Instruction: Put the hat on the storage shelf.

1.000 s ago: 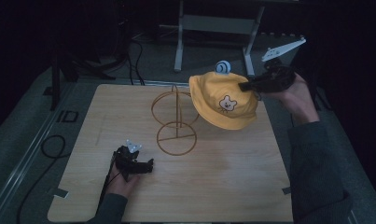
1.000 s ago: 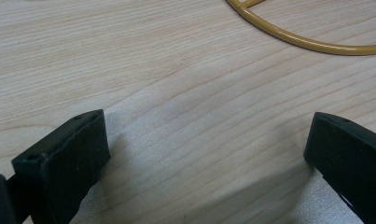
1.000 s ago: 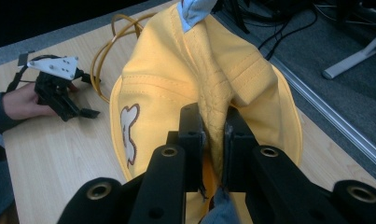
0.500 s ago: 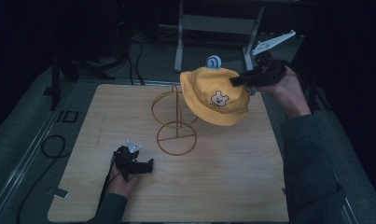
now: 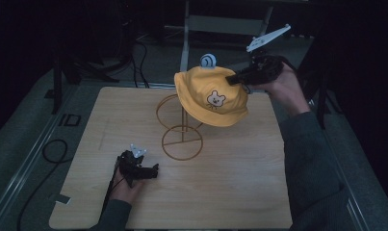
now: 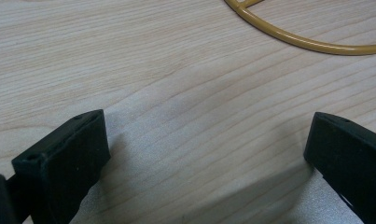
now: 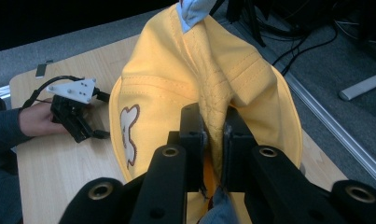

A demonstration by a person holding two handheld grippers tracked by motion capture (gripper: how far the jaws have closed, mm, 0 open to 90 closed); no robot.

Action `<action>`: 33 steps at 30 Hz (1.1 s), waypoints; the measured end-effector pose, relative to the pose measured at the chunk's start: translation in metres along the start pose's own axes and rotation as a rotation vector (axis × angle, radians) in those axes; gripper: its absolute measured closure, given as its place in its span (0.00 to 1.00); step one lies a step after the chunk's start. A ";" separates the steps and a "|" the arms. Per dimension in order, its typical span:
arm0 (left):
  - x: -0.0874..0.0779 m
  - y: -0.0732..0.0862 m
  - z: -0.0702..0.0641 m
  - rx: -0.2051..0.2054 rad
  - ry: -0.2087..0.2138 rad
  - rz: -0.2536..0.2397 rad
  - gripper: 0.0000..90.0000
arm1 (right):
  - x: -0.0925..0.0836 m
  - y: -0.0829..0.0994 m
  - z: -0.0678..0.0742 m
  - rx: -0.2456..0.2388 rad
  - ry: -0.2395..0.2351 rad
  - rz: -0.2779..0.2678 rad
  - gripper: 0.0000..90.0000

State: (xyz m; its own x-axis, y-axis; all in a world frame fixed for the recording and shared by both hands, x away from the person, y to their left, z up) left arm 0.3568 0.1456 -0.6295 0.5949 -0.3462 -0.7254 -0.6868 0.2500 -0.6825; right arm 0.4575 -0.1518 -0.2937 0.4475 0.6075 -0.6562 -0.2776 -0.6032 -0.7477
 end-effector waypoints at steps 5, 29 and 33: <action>0.000 0.000 0.000 -0.001 0.000 -0.001 0.00 | 0.009 -0.008 0.006 -0.014 -0.014 -0.001 0.91; 0.000 0.000 -0.001 0.001 0.002 -0.003 0.00 | 0.070 -0.042 0.034 -0.049 -0.023 0.065 0.89; 0.000 0.000 -0.001 -0.001 0.001 -0.005 0.00 | 0.086 -0.045 0.039 -0.043 -0.022 0.079 0.88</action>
State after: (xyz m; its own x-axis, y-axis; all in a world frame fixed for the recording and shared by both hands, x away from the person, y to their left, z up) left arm 0.3569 0.1446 -0.6296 0.5976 -0.3486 -0.7220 -0.6842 0.2478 -0.6859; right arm 0.4752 -0.0526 -0.3207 0.4065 0.5681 -0.7156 -0.2746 -0.6710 -0.6887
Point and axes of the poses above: each handheld gripper's, and its own axes: x roughly forward along the jaws, y roughly out of its underside, z roughly to its left, the point moved 7 cm from there along x, roughly forward along the jaws, and after that the axes turned 7 degrees about y, right-handed, at the moved point
